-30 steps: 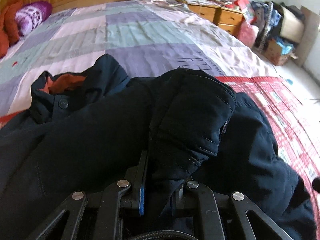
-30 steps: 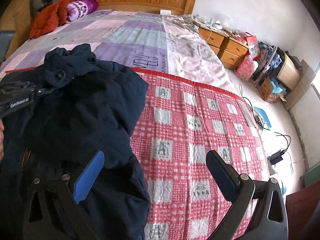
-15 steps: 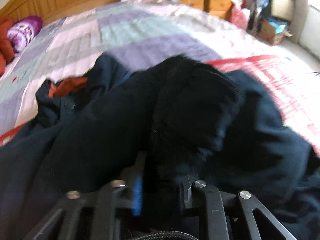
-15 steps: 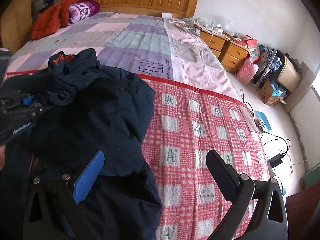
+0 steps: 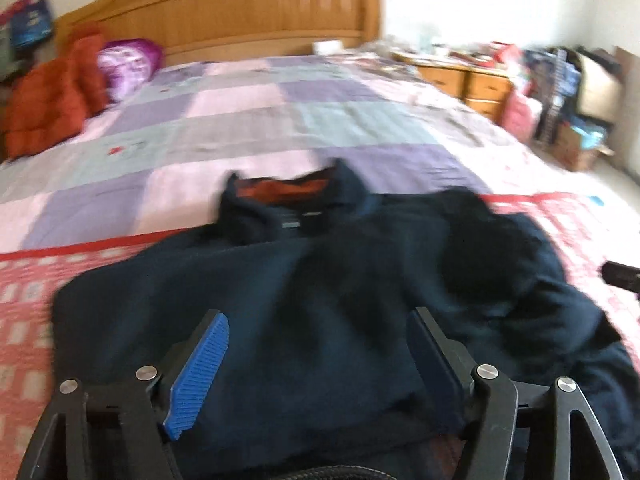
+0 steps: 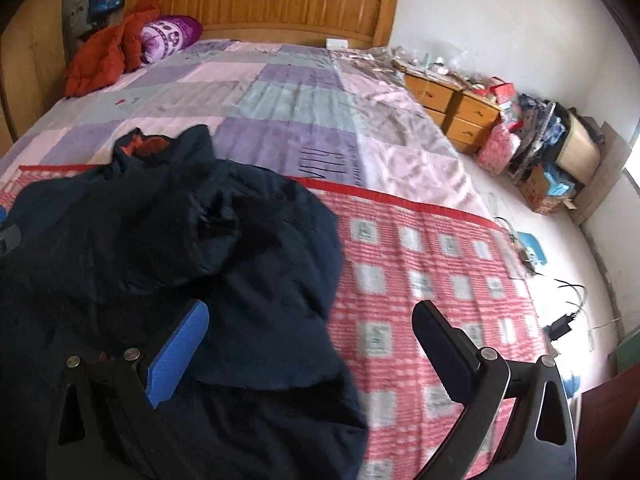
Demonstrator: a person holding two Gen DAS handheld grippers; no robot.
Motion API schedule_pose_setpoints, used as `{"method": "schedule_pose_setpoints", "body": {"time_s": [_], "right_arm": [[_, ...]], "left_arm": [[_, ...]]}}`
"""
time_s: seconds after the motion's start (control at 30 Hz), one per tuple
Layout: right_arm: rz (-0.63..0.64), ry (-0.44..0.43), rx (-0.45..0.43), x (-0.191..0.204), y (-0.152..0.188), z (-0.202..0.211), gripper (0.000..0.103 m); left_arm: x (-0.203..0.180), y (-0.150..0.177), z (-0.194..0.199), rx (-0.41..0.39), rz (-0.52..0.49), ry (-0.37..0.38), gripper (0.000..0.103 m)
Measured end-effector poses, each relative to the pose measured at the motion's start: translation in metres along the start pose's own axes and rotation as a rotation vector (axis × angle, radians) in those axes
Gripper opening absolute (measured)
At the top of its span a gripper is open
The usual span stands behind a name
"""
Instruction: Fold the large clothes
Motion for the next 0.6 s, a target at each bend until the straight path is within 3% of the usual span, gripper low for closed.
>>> {"method": "schedule_pose_setpoints", "body": {"time_s": [0.07,0.17,0.33,0.43,0.47,0.53,0.57,0.6], "right_arm": [[0.006,-0.030,0.013,0.015,-0.008,-0.006,0.103],[-0.097,-0.125,0.047,0.031,-0.025,-0.018,0.103],[-0.165,-0.144,0.108,0.051,-0.038,-0.046,0.103],[-0.144,-0.120,0.150,0.065,-0.040,-0.068,0.103],[-0.137,-0.124,0.177,0.070,-0.037,-0.078,0.099],[-0.122,-0.142,0.232,0.079,-0.029,-0.094,0.080],[-0.109,-0.153,0.249,0.085,-0.024,-0.099,0.064],[-0.097,-0.155,0.248,0.089,-0.020,-0.098,0.057]], "left_arm": [[0.027,0.003,-0.005,0.017,0.030,-0.045,0.077],[0.064,0.008,-0.015,0.051,0.080,-0.082,0.077],[0.109,0.029,-0.038,0.110,0.141,-0.128,0.077],[0.139,0.050,-0.056,0.158,0.206,-0.173,0.077],[0.144,0.057,-0.059,0.165,0.227,-0.176,0.077],[0.158,0.070,-0.068,0.172,0.274,-0.183,0.086],[0.163,0.073,-0.069,0.170,0.282,-0.186,0.090],[0.167,0.076,-0.071,0.167,0.286,-0.195,0.094]]}}
Point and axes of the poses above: each gripper's, at about its wrist camera, not at the fingertips, and z roughly against the way its jaws point, x to its left, y to its underside, the point moved 6 cm from there along -z, roughly the way its jaws point, and after that the axes turned 6 degrees about -z, right-handed, at the moved point
